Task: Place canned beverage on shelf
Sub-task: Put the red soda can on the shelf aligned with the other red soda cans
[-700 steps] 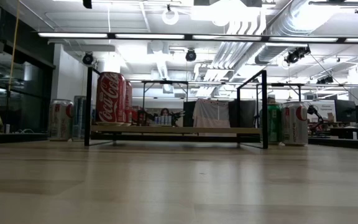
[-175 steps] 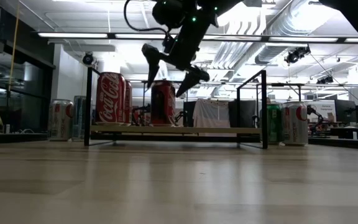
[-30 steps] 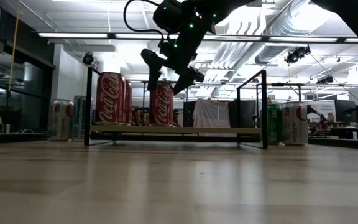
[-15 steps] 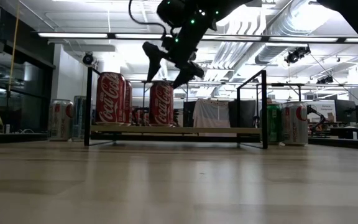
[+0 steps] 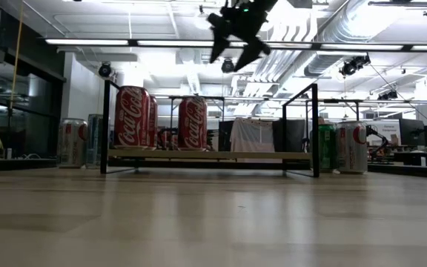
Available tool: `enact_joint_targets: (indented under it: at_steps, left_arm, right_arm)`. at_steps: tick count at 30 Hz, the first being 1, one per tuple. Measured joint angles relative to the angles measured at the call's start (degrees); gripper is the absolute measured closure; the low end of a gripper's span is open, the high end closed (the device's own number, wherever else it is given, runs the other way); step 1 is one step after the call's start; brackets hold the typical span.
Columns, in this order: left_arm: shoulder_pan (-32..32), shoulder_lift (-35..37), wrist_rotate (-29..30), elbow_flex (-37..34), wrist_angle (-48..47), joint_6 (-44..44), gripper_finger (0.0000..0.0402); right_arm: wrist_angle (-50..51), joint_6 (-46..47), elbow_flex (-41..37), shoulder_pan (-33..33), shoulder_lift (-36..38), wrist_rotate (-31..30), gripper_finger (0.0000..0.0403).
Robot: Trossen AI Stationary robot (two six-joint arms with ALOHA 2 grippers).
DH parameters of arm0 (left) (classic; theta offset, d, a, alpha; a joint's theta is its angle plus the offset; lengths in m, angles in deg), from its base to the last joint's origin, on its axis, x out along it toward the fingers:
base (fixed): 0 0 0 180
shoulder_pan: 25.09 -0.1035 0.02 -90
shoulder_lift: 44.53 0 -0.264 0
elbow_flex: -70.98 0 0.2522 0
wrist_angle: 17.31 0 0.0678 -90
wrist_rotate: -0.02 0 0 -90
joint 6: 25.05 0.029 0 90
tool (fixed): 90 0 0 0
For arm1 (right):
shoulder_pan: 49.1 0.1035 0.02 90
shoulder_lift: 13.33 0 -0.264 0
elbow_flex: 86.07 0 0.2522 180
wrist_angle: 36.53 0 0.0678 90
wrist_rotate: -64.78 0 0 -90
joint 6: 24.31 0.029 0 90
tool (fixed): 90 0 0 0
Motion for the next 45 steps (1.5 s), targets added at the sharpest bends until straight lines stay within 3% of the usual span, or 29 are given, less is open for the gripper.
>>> enact_joint_targets:
  at_steps: [7, 11, 13, 16, 20, 21, 23, 24, 27, 32, 38, 45]
  left_arm:
    - [0.0, 0.0, 0.0, 0.0, -0.6, 2.9, 0.0071]
    - [0.0, 0.0, -0.1, 0.0, -4.0, 3.5, 0.0072]
    - [0.0, 0.0, -0.7, -0.3, -6.0, 3.5, 0.0078]
    - [0.0, 0.0, -3.9, -2.4, -6.6, 3.1, 0.0115]
    - [0.0, 0.1, -7.7, -7.8, -3.0, 1.1, 0.0239]
    - [0.0, 0.1, -8.4, -9.5, -0.8, 0.2, 0.0280]
    - [0.0, 0.0, -9.9, -13.1, 4.8, -2.1, 0.0362]
    - [0.0, -0.1, -10.7, -14.8, 8.2, -3.9, 0.0380]
    - [0.0, -0.5, -11.2, -18.4, 16.0, -7.4, 0.0389]
    - [0.0, -0.5, -9.9, -19.1, 19.0, -8.0, 0.0399]
    - [0.0, -0.5, -8.4, -19.0, 21.1, -5.5, 0.0401]
    - [0.0, -0.5, -6.1, -19.0, 21.1, -5.5, 0.0401]
  right_arm:
    - [16.6, -1.8, 0.0, 0.6, 2.7, 3.2, 0.0036]
    - [23.4, -2.5, -0.4, 3.5, 2.8, 3.0, 0.0070]
    - [23.7, -2.2, -2.6, 5.4, 3.0, 2.6, 0.0110]
    - [23.4, -0.5, -8.3, 8.1, 3.3, 2.6, 0.0201]
    - [17.6, 3.7, -17.9, 11.4, 5.2, 5.0, 0.0362]
    - [14.3, 4.5, -20.2, 12.0, 6.0, 6.4, 0.0381]
    - [5.3, 6.1, -24.5, 13.0, 7.8, 9.8, 0.0379]
    - [0.0, 6.6, -26.3, 13.3, 8.6, 11.0, 0.0375]
    - [-13.8, 7.4, -30.2, 13.1, 9.6, 10.9, 0.0390]
    - [-28.7, 8.7, -33.5, 9.5, 7.2, 10.3, 0.0399]
    - [-36.3, 7.3, -33.7, 6.4, 2.6, 10.6, 0.0402]
    - [-36.8, 5.6, -33.7, 5.2, 0.6, 10.7, 0.0403]
